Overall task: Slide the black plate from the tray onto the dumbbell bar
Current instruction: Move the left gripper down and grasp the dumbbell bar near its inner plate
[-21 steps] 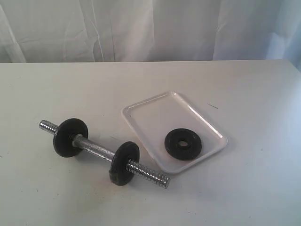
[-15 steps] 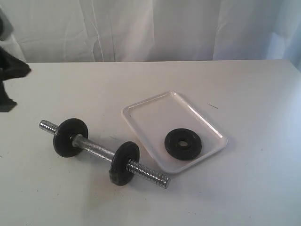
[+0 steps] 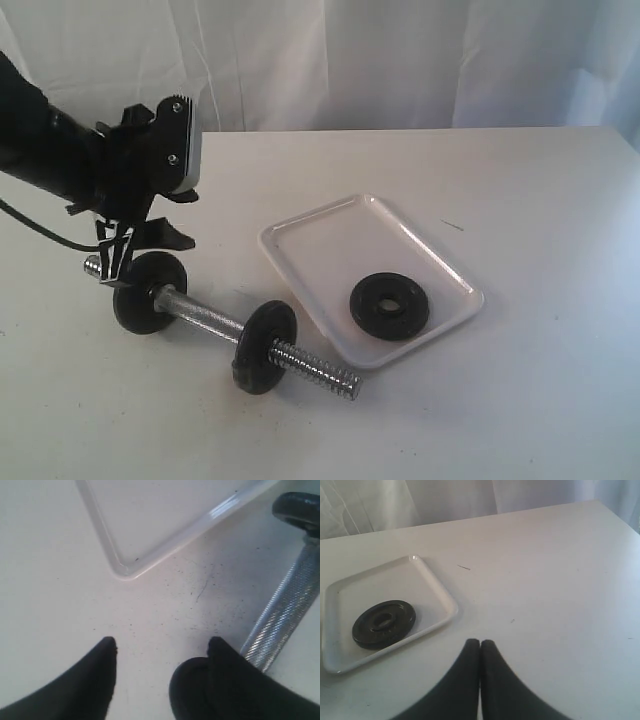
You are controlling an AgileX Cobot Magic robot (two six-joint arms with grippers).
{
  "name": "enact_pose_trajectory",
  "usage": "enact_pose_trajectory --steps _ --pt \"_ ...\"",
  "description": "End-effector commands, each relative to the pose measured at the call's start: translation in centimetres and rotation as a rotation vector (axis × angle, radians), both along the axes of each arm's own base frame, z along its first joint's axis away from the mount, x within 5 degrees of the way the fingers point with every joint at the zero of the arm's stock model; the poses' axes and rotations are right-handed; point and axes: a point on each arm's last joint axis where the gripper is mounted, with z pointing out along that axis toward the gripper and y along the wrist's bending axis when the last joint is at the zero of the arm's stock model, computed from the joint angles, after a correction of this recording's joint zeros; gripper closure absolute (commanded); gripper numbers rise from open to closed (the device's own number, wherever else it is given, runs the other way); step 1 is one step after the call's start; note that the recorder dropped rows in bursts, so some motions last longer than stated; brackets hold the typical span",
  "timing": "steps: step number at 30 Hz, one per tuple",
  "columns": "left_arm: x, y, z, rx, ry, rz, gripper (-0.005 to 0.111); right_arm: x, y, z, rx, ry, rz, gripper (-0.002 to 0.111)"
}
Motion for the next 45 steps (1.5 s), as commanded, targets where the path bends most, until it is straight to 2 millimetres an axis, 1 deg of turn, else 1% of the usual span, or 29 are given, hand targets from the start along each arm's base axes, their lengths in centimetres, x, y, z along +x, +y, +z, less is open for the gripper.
enact_pose_trajectory --steps 1,3,4,6,9,15,21,24,26,29,33,45 --pt "-2.2 -0.1 0.5 0.034 0.132 -0.131 0.036 0.0 0.0 0.0 0.003 -0.015 0.001 0.108" --pt "-3.2 -0.4 1.2 0.032 0.134 -0.193 0.037 0.0 0.0 0.0 0.003 -0.015 0.001 0.108" --pt "-3.5 -0.7 1.2 0.037 0.139 -0.212 0.037 0.0 0.0 0.0 0.003 -0.015 0.001 0.108" --pt "-4.1 -1.6 0.8 0.068 0.158 -0.266 0.037 0.0 0.0 0.0 0.003 -0.015 0.001 0.108" --pt "-4.4 -2.9 -0.7 0.193 0.136 -0.359 0.037 0.0 0.0 0.0 0.003 -0.015 0.001 0.108" --pt "-3.2 -3.2 -2.8 0.250 0.139 -0.328 0.037 0.0 0.0 0.0 0.028 -0.012 -0.006 0.108" --pt "-1.8 -3.8 -5.0 0.248 0.137 -0.299 0.037 0.0 0.0 0.0 0.026 -0.012 -0.006 0.108" --pt "-1.5 -4.1 -6.5 0.255 0.170 -0.295 0.037 0.0 0.0 0.0 0.028 -0.012 -0.006 0.108" --pt "-0.9 -4.3 -7.3 0.256 0.156 -0.281 0.037 0.0 0.0 0.0 0.028 -0.012 -0.006 0.108" --pt "-0.4 -4.7 -8.2 0.227 0.150 -0.246 0.037 0.0 0.0 0.0 0.028 -0.012 -0.006 0.108" --pt "-0.3 -5.1 -9.4 0.209 0.187 -0.249 0.037 0.0 0.0 0.0 0.028 -0.012 -0.006 0.108" --pt "-0.9 -7.1 -11.4 0.244 0.158 -0.334 0.037 0.0 0.0 0.0 0.028 -0.012 -0.006 0.108"
